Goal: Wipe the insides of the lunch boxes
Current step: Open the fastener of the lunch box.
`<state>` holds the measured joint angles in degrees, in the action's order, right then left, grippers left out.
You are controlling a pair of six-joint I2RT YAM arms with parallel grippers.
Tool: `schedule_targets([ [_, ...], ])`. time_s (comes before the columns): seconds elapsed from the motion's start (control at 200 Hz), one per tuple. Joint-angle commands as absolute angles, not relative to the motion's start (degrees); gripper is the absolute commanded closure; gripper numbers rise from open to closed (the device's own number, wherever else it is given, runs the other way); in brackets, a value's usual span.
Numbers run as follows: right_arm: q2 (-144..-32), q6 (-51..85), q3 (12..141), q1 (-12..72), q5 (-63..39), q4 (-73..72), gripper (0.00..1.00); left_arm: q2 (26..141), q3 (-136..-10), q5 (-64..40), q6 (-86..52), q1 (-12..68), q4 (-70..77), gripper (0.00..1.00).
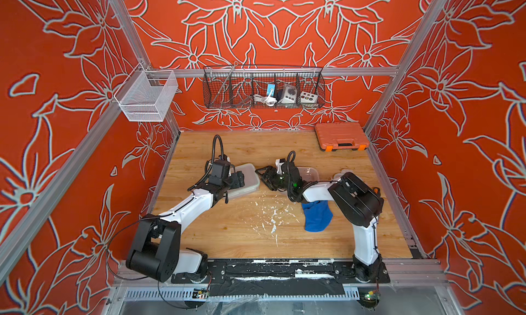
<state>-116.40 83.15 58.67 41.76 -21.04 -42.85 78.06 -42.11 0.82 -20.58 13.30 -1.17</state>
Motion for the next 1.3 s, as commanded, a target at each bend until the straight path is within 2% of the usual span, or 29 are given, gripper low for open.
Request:
schedule_targets([
  [0.0, -118.6, 86.98, 59.07, 42.67, -19.67, -44.16, 0.32, 78.54, -41.38, 2.27, -21.02, 13.43, 0.68, 0.17],
  [0.425, -117.74, 93.42, 58.48, 44.8, -16.39, -47.3, 0.35, 79.88, -39.62, 5.54, -22.29, 15.21, 2.55, 0.18],
  [0.61, -118.21, 93.31, 60.62, 45.96, -15.91, -46.94, 0.48, 81.12, -39.45, 6.76, -22.36, 16.87, 2.81, 0.18],
  [0.801, -117.64, 92.55, 59.65, 46.22, -14.78, -46.75, 0.69, 81.94, -39.25, 7.07, -22.48, 17.31, 3.25, 0.18],
  [0.891, -117.42, 92.05, 59.07, 46.14, -14.24, -47.22, 0.7, 82.61, -39.24, 7.08, -22.55, 17.62, 3.43, 0.18],
  [0.986, -117.16, 90.95, 59.45, 46.17, -14.15, -46.83, 0.8, 83.17, -39.04, 7.37, -22.44, 18.06, 3.6, 0.18],
  [1.086, -116.72, 90.09, 59.46, 46.21, -13.85, -45.71, 0.83, 83.37, -38.94, 7.99, -22.26, 18.63, 3.69, 0.19],
  [1.171, -116.31, 89.81, 58.52, 46.16, -13.15, -45.49, 0.89, 83.56, -38.91, 8.15, -22.03, 18.98, 3.95, 0.19],
  [1.296, -114.38, 86.53, 58.01, 46.21, -12.11, -41.24, 0.93, 84.32, -38.9, 8.61, -22.02, 19.58, 4.04, 0.19],
])
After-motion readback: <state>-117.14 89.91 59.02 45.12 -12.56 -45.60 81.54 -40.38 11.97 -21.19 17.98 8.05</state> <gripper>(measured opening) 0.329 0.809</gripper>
